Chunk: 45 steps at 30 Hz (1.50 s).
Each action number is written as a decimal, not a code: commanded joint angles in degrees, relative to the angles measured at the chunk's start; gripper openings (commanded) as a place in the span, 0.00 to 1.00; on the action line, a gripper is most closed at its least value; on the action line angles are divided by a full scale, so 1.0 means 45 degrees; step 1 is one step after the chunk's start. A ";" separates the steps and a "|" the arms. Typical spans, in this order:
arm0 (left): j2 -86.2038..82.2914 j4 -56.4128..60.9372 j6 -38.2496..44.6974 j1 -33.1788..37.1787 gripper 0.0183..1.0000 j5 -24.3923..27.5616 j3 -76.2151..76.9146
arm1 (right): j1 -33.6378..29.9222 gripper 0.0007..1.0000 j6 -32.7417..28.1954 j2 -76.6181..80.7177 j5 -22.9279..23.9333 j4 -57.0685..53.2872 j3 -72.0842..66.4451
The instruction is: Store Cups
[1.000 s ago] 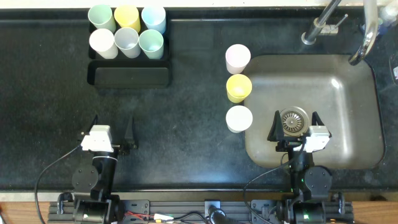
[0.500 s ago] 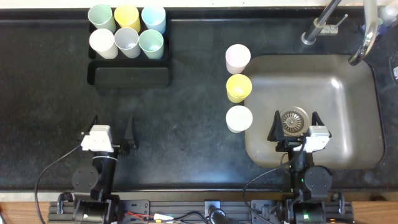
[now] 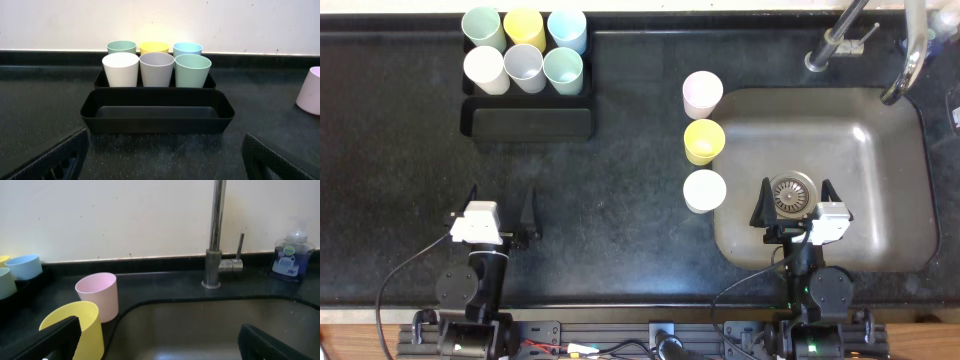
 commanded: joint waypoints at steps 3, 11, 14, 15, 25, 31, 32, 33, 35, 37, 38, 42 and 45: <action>0.0233 0.0112 -0.1948 0.0010 1.00 0.0447 0.0141 | 0.0010 1.00 0.0092 -0.0117 0.0005 0.0049 -0.0160; 0.9039 -0.4561 -0.3512 0.0092 1.00 0.4386 0.8578 | 0.0010 1.00 0.0092 -0.0117 0.0005 0.0049 -0.0160; 1.2007 -0.7475 -0.3449 -0.0219 1.00 0.4221 1.2400 | 0.0010 1.00 0.0092 -0.0117 0.0005 0.0049 -0.0160; 1.3041 -0.8335 -0.3449 -0.0452 1.00 0.4012 1.3770 | 0.0010 1.00 0.0092 -0.0117 0.0005 0.0049 -0.0160; 2.0254 -1.2590 -0.3410 -0.6042 1.00 -0.0277 2.3134 | 0.0010 1.00 0.0092 -0.0117 0.0005 0.0049 -0.0160; 2.2799 -1.2808 -0.3993 -0.7480 1.00 -0.1399 2.4329 | 0.0010 1.00 0.0092 -0.0117 0.0005 0.0044 -0.0160; 2.3076 -1.2755 -0.4051 -0.7572 1.00 -0.1413 2.4329 | 0.0010 1.00 0.0092 -0.0117 0.0005 0.0049 -0.0160; 2.3324 -1.2745 -0.4226 -0.7635 1.00 -0.1486 2.4329 | 0.0010 1.00 0.0092 -0.0117 0.0005 0.0049 -0.0160; 2.3601 -1.2667 -0.4648 -0.7728 1.00 -0.1695 2.4329 | 0.0010 1.00 0.0092 -0.0117 0.0005 0.0049 -0.0160; 2.3625 -1.2449 -0.5153 -0.7791 1.00 -0.2040 2.4334 | 0.0010 1.00 0.0092 -0.0117 0.0005 0.0049 -0.0160; 2.3591 -1.2269 -0.5153 -0.7825 1.00 -0.2074 2.4349 | 0.0010 1.00 0.0092 -0.0117 0.0005 0.0049 -0.0160; 2.3581 -1.1910 -0.5226 -0.8038 1.00 -0.2307 2.4791 | 0.0010 1.00 0.0092 -0.0117 0.0005 0.0049 -0.0160; 2.3562 -1.1502 -0.5231 -0.8160 1.00 -0.2429 2.4859 | 0.0010 1.00 0.0092 -0.0117 0.0005 0.0049 -0.0160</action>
